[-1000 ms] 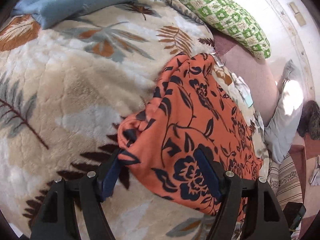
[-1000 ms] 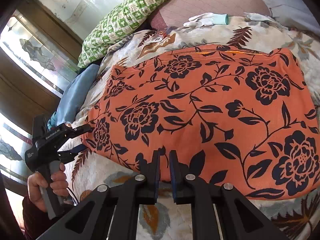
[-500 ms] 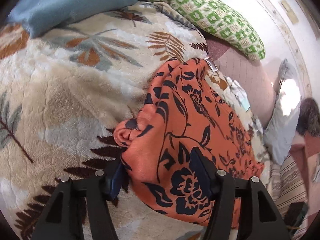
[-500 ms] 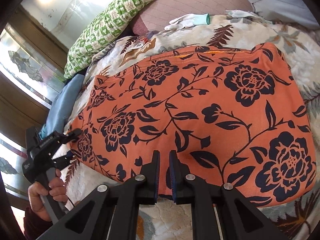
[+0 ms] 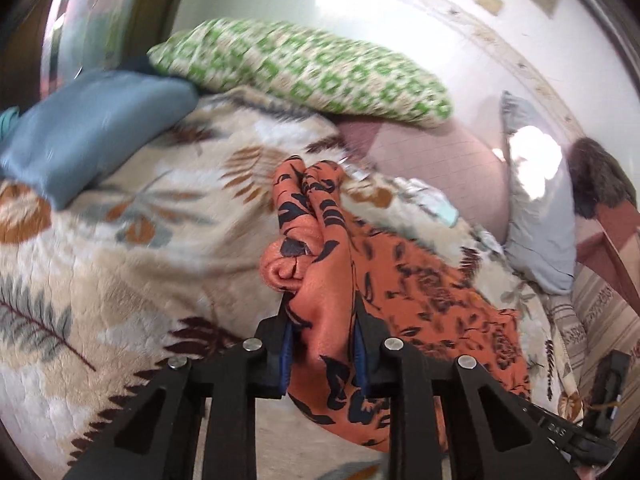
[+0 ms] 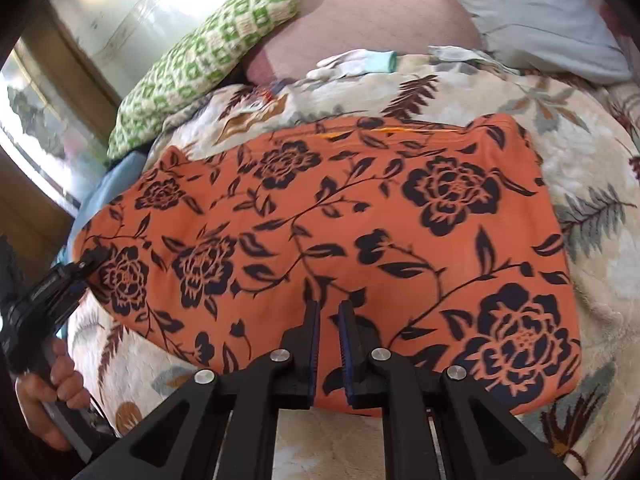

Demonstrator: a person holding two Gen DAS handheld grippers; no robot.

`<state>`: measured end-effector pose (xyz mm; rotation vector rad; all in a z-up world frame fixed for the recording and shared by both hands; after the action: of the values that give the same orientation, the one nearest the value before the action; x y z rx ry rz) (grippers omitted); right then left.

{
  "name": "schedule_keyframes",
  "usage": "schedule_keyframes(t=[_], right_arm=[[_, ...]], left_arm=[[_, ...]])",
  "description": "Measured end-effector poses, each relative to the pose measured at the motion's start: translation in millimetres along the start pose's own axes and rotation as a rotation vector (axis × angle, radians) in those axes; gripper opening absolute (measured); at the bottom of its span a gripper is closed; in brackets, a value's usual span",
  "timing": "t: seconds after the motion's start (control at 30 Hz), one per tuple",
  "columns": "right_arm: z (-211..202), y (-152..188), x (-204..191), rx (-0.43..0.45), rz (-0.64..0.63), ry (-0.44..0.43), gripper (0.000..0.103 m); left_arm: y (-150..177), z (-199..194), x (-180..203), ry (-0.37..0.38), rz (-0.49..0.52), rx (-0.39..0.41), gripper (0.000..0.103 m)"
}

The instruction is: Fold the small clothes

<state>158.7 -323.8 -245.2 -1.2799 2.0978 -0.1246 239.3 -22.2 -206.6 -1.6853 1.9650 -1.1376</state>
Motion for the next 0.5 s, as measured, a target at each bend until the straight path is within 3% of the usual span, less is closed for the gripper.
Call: schedule_keyframes(t=[0.17, 0.33, 0.5], right_arm=[[-20, -15, 31, 0.049, 0.07, -0.004, 0.012], [-43, -32, 84, 0.095, 0.224, -0.034, 0.012], [-69, -48, 146, 0.138, 0.383, -0.062, 0.012]], left_arm=[[-14, -20, 67, 0.051, 0.124, 0.034, 0.025], [-19, -22, 151, 0.107, 0.232, 0.03, 0.024], [3, -1, 254, 0.163, 0.38, -0.007, 0.024]])
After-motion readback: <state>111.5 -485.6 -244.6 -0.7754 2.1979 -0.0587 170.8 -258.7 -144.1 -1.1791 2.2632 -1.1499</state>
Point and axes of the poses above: each gripper's, at about its wrist camera, not at the fingertips, and z roughly the way its jaws point, x to its right, y to its underside, the point moved 6 cm from there along z, roughly the way its jaws point, and after that the axes turned 11 degrees about z, right-handed, at the moved point
